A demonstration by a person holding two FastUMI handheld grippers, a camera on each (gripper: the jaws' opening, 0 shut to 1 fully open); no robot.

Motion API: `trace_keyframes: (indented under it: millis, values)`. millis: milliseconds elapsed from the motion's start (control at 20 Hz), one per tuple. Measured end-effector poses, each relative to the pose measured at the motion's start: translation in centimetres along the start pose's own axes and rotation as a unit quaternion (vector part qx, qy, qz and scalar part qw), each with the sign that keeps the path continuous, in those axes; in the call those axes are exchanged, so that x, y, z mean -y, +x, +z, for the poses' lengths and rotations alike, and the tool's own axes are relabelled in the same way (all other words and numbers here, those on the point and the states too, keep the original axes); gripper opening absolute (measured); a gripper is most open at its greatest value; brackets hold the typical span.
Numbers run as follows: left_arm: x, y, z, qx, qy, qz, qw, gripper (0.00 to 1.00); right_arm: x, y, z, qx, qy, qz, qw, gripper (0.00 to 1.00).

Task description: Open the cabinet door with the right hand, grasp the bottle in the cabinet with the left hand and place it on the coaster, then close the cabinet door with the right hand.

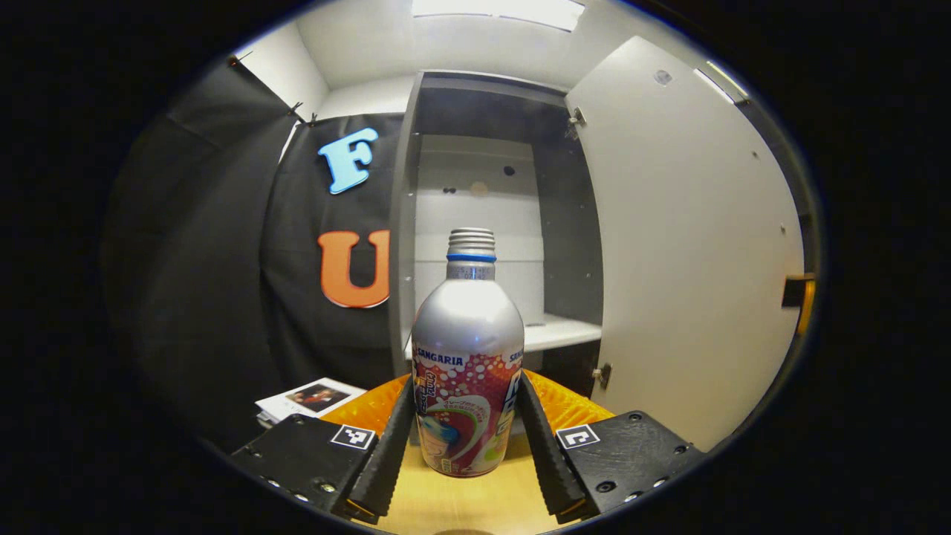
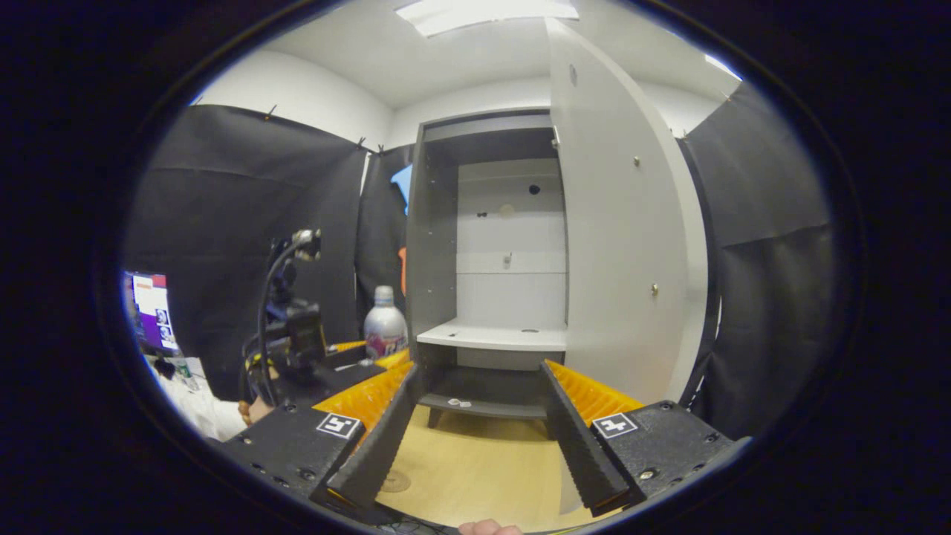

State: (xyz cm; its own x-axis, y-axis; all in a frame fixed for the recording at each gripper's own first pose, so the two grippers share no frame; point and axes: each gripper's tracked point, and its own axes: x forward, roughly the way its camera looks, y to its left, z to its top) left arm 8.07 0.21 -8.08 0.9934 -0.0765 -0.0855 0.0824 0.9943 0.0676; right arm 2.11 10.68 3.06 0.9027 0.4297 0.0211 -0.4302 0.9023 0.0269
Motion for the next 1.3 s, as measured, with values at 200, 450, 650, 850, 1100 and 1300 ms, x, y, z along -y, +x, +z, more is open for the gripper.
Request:
trace_keyframes:
  millis: [200, 450, 650, 850, 1100, 1300]
  values:
    - [-1.3, -4.3, -6.4, 0.008, -0.018, 0.041, 0.999, 0.73, -1.0, -0.3, 0.0, -0.005, -0.003, 0.013, 1.0, 0.98]
    - [-1.2, -6.6, -13.5, -0.012, -0.034, 0.089, 0.995, 0.73, -1.5, -0.3, -0.5, -0.018, -0.014, 0.01, 1.0, 0.98]
    - [-0.1, -6.7, -18.0, -0.035, -0.041, 0.098, 0.994, 0.73, -1.4, -0.1, -0.2, -0.017, -0.001, 0.001, 1.0, 0.98]
    - [-0.1, -6.2, -19.6, -0.04, -0.037, 0.099, 0.994, 0.73, -0.8, 0.2, -0.2, -0.025, -0.006, -0.014, 1.0, 0.98]
    - [0.2, -6.5, -21.2, -0.053, -0.044, 0.104, 0.992, 0.73, -0.5, 0.4, -0.1, -0.026, -0.014, -0.021, 0.999, 0.98]
    - [0.6, -6.6, -21.5, -0.048, -0.032, 0.097, 0.994, 0.74, -0.2, 1.0, -0.1, -0.03, -0.011, -0.024, 0.999, 0.98]
